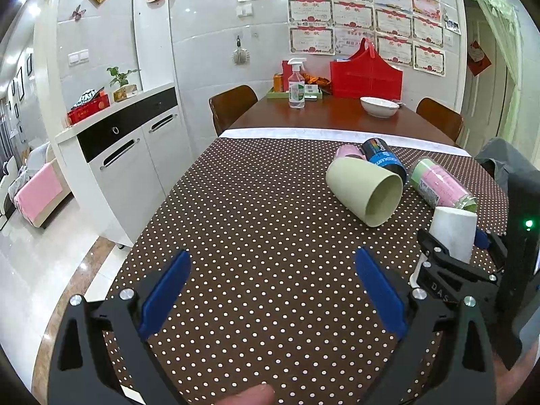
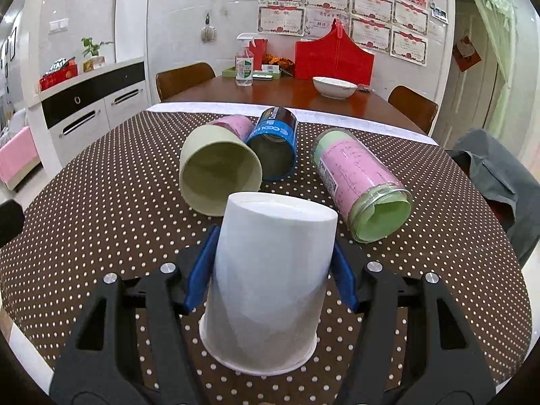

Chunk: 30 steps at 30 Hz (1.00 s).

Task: Flip cup upside down
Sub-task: 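Lower the white cup onto the tablecloth and open the right gripper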

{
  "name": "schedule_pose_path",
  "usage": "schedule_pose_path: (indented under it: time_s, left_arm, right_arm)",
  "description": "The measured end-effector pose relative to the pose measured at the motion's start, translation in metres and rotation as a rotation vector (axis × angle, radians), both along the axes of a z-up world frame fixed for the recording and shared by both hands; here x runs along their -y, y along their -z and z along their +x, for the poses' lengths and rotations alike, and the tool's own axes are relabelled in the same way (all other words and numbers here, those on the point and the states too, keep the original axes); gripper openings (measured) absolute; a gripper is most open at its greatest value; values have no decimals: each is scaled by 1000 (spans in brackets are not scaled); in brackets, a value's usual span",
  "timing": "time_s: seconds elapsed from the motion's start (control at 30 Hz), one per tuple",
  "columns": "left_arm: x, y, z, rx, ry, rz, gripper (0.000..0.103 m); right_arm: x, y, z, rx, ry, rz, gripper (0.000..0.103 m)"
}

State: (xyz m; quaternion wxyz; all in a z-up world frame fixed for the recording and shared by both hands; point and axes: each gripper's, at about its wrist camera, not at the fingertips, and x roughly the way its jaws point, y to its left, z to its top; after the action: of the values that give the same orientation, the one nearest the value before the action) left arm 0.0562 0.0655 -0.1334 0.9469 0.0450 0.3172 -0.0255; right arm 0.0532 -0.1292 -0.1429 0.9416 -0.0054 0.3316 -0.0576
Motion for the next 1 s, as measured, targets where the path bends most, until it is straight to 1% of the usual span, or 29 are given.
schedule_pose_path:
  time_s: [0.13,0.17,0.2,0.23,0.3,0.33,0.43,0.57,0.7,0.87,1.0]
  left_arm:
    - [-1,1,0,-1,-1,1,96]
    - [-1,1,-1,0,-1,1,96]
    - [-1,1,-1,1,-2,1,96]
    - [-1,1,-1,1,-3,1,96]
    - [-1,1,-1,0,-7,3,96]
    - [-1,0,-1,0,-7,3,96]
    - [2,-1,-4,5,-5,10,96]
    - [8,-3,-8,20,-8,21,96]
    - [15,-6,-15,37,-20,33,96]
    - [24,-14,-26,94,-44,64,96]
    - [29,-25,-37,132,-60,61,96]
  right_arm:
    - [1,6,-6,-27,-5,14,62]
    - [1,8,-8,-41,-14,19,68]
    - [1,9,-10,-48,-21,29,78]
    - [2,10,-12,-50,-26,44,81]
    - [7,10,-17,-51,-29,90,96]
    - [9,9,-18,-53,-28,106,97]
    - [12,3,-22,-51,-39,119,97]
    - [12,-8,-26,-35,-48,98,97]
    - [18,-24,-31,-32,-53,120,97]
    - [24,-49,-40,-12,-50,123,97]
    - [33,-68,-51,14,-38,138,97]
